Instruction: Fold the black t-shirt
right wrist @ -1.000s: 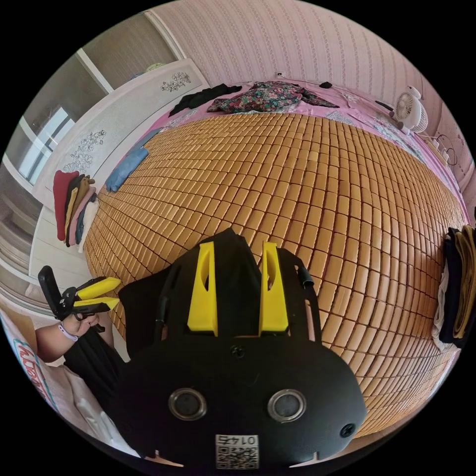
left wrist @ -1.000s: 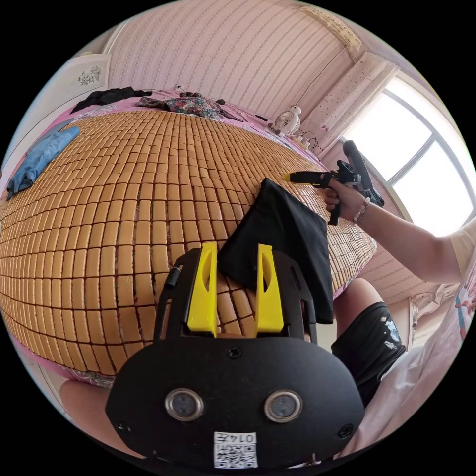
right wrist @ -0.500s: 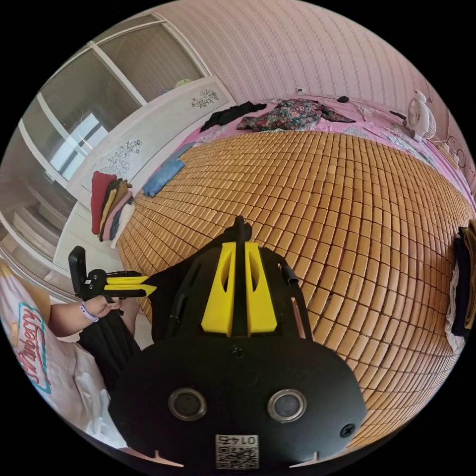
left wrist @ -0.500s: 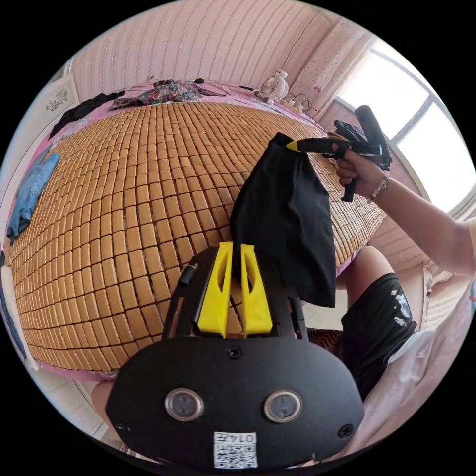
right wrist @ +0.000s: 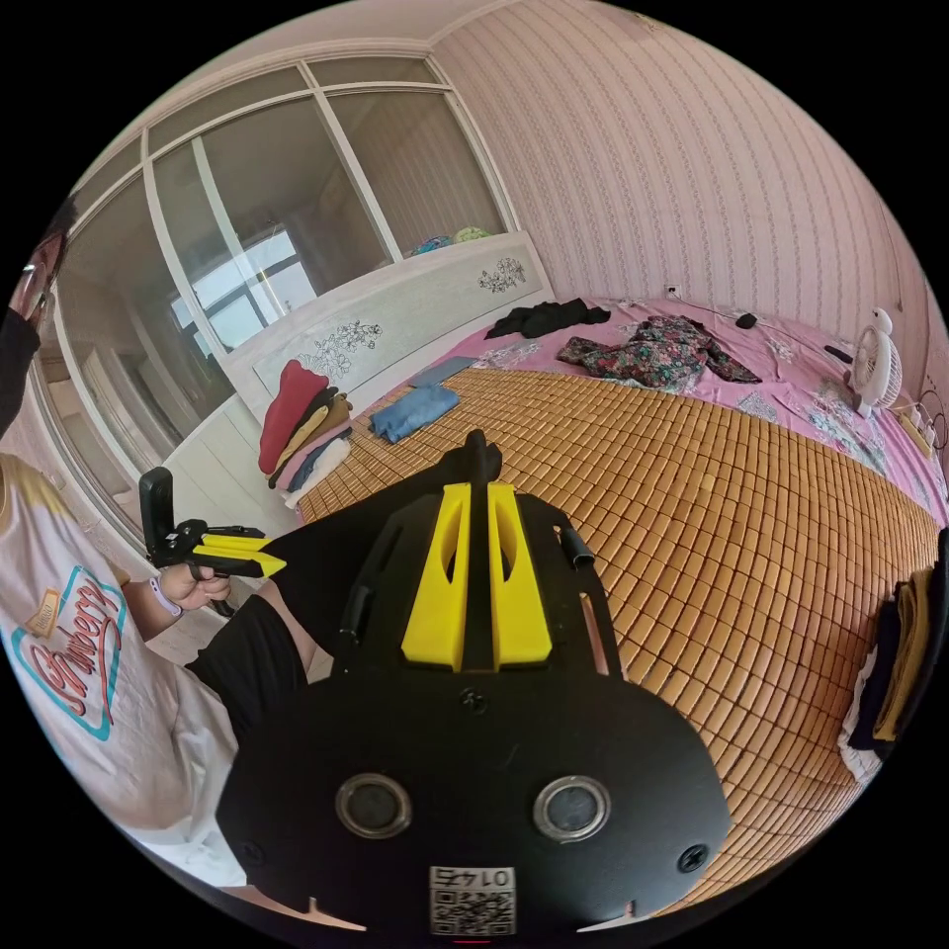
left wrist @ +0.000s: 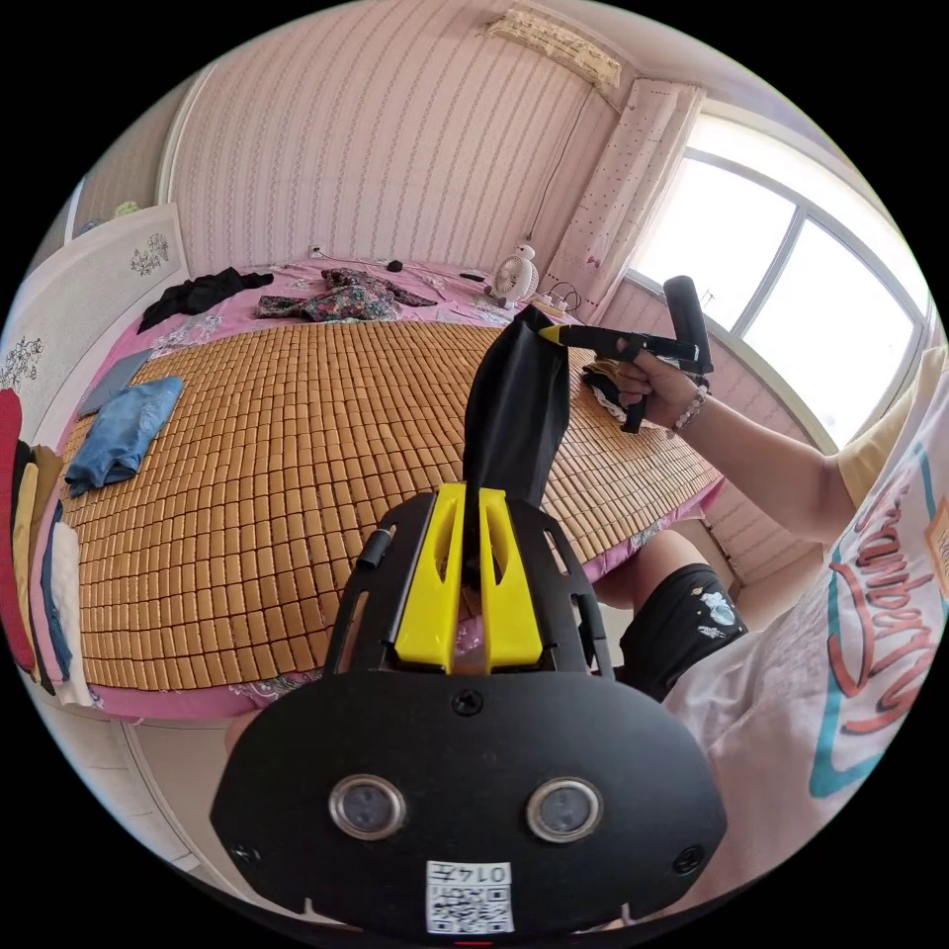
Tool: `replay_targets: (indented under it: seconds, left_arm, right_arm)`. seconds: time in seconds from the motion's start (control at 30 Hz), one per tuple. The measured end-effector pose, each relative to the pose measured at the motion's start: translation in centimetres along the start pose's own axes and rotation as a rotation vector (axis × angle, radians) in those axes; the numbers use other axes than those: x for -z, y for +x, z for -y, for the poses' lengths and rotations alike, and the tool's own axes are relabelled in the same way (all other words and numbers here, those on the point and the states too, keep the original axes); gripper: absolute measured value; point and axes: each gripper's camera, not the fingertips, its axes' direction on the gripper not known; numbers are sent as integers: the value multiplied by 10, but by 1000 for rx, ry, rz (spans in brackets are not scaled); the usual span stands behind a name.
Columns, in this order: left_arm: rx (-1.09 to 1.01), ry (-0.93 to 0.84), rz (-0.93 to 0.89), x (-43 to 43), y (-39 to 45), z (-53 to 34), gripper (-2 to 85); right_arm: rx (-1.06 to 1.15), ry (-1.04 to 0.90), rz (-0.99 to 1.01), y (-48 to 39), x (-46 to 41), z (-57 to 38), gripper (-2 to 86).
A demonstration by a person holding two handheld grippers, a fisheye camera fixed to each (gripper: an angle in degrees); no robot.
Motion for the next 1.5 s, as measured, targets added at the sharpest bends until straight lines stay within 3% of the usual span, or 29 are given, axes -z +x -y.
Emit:
replay_targets:
  seconds: [0.13, 0.3, 0.43, 0.5, 0.57, 0.67, 0.8, 0.87, 1.0, 1.23, 1.5]
  left_arm:
    - [66, 88, 62, 31, -39, 10, 7]
    - [93, 230, 302, 100, -128, 52, 20]
    - [276, 225, 520, 127, -218, 90, 30]
    - [412, 209, 619, 130, -267, 94, 36]
    - [417, 228, 616, 131, -270, 86, 41]
    - [343, 254, 575, 117, -237, 57, 49]
    - [271, 186, 390, 69, -165, -7, 25]
    - [244, 142, 329, 48, -125, -32, 14]
    - [181, 100, 177, 12, -28, -71, -3]
    - [-22, 85, -88, -35, 104, -47, -3]
    - [-221, 72, -196, -88, 240, 6, 57]
  right_arm:
    - [168, -5, 57, -37, -47, 78, 20]
    - [360, 40, 141, -99, -131, 209, 49]
    - [290, -97, 142, -149, -269, 334, 89]
    - [241, -236, 26, -160, -329, 354, 106]
    - [204, -302, -93, -166, -362, 347, 106]
    - [250, -311, -22, -162, -367, 289, 107]
    - [465, -347, -163, -141, -296, 126, 108]
    - [430, -427, -166, -126, -242, 47, 104]
    - [122, -535, -364, -102, -78, -102, 96]
    - [-358, -270, -840, -119, 156, -237, 88]
    - [-521, -163, -767, -123, 231, -326, 77]
